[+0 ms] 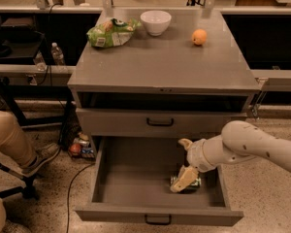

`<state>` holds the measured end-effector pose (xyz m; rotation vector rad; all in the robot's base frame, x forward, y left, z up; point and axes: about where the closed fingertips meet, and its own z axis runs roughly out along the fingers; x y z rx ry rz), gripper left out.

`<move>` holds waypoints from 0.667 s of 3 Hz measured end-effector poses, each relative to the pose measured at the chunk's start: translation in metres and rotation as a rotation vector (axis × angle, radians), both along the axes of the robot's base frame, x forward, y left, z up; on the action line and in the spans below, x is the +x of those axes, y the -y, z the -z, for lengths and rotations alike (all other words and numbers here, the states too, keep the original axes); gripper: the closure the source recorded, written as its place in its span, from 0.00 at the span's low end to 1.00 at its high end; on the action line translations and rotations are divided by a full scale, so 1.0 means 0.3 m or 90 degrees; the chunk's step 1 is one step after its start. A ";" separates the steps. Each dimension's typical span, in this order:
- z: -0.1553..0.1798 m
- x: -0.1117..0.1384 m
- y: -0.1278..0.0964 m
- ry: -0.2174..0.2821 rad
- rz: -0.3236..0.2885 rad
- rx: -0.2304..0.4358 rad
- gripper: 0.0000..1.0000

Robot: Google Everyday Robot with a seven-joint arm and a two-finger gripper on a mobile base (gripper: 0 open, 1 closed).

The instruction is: Pick green can from middle drawer and place on counter

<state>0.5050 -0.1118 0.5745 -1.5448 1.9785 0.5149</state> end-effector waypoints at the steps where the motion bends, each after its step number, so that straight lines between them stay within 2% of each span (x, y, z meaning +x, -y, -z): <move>1: 0.060 0.017 -0.021 -0.009 -0.006 0.005 0.00; 2: 0.123 0.028 -0.012 -0.016 -0.007 0.014 0.00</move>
Offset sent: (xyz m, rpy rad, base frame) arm 0.0145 -0.0045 -0.0630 0.0410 0.0386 0.0081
